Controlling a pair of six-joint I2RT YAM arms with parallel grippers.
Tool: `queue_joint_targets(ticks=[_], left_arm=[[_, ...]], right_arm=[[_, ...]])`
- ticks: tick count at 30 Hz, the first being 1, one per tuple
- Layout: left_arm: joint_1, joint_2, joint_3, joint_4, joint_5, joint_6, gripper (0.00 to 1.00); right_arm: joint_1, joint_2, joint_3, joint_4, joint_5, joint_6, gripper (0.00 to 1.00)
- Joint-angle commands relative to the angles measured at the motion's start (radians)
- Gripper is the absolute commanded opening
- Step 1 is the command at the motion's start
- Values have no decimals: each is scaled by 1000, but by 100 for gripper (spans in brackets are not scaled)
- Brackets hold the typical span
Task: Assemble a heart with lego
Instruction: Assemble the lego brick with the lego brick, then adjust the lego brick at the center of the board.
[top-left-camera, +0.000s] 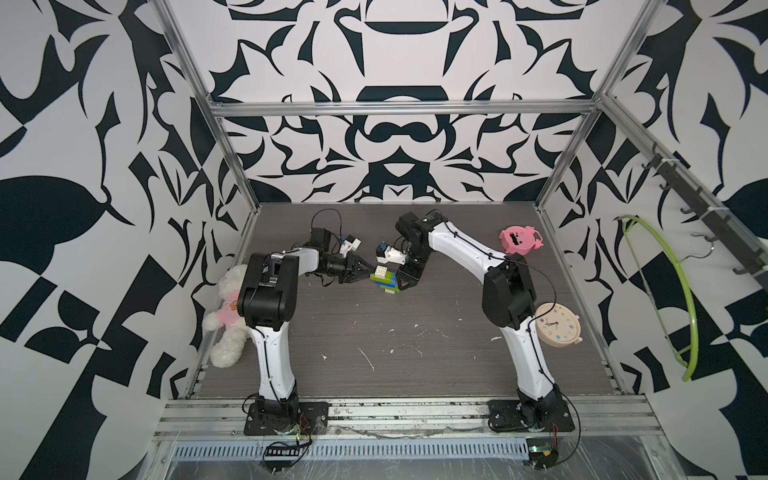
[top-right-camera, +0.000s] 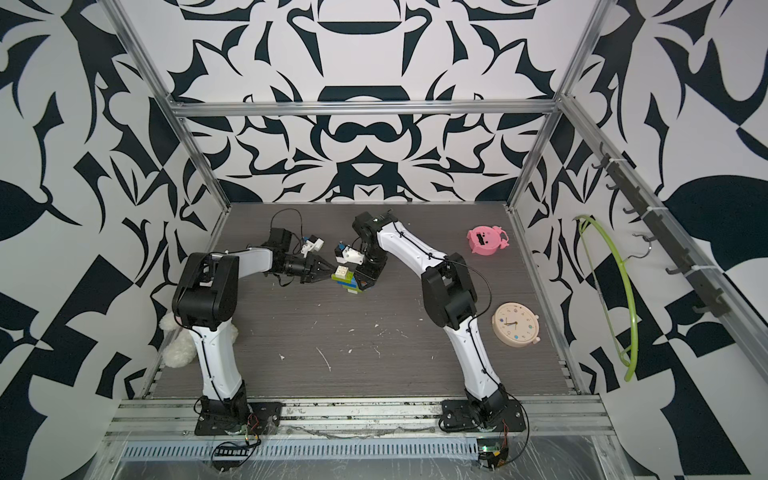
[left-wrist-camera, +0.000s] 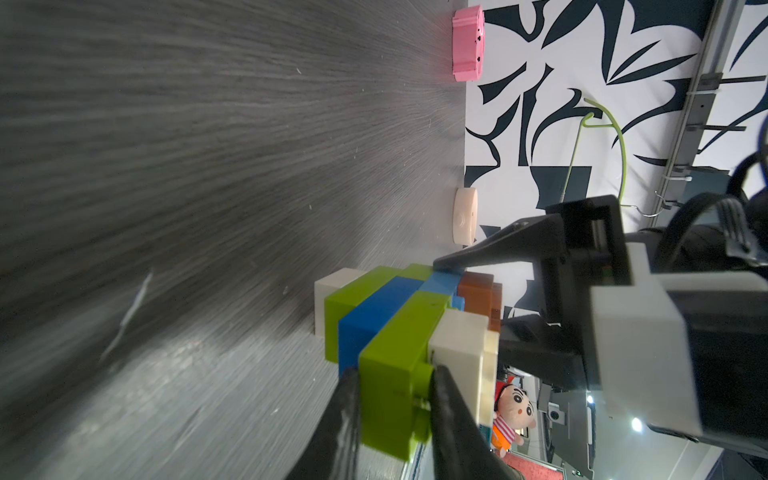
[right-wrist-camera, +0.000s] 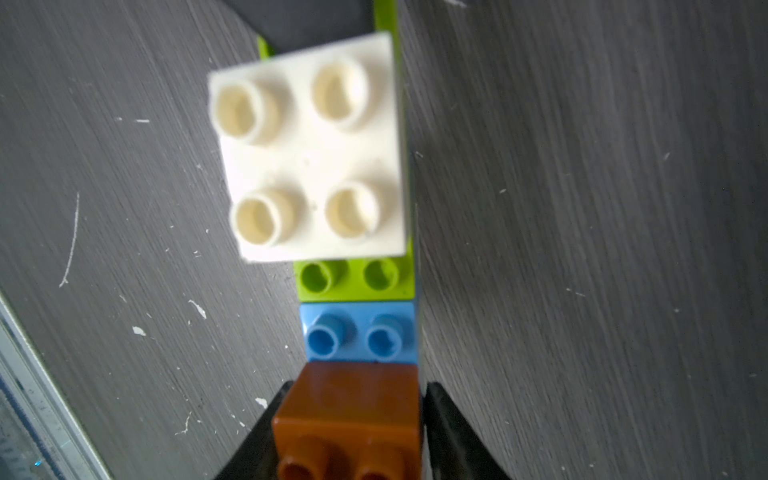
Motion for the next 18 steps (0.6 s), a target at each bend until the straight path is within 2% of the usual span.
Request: queue_joint_targets(ticks=[1,5,7,11,18], left_arm=[[3,0,-38,-25,-114,-15,27],[2,-7,-68,-11,-143,-74,27],[4,-10,-91,12,-161,-142,27],[4,-31,-152,144,-151,-302,25],[11,-13,-115,170,-88,-427,24]], right_arm=[[-11,-138,-73,86,-33,56,50],[-62,-260,-169,236,-54,162,51],[-100,-299,-200,292,-116,243,51],[-121,-310,-233,312,-179,308,51],[-122,-301,-289,381,-297,418,51]])
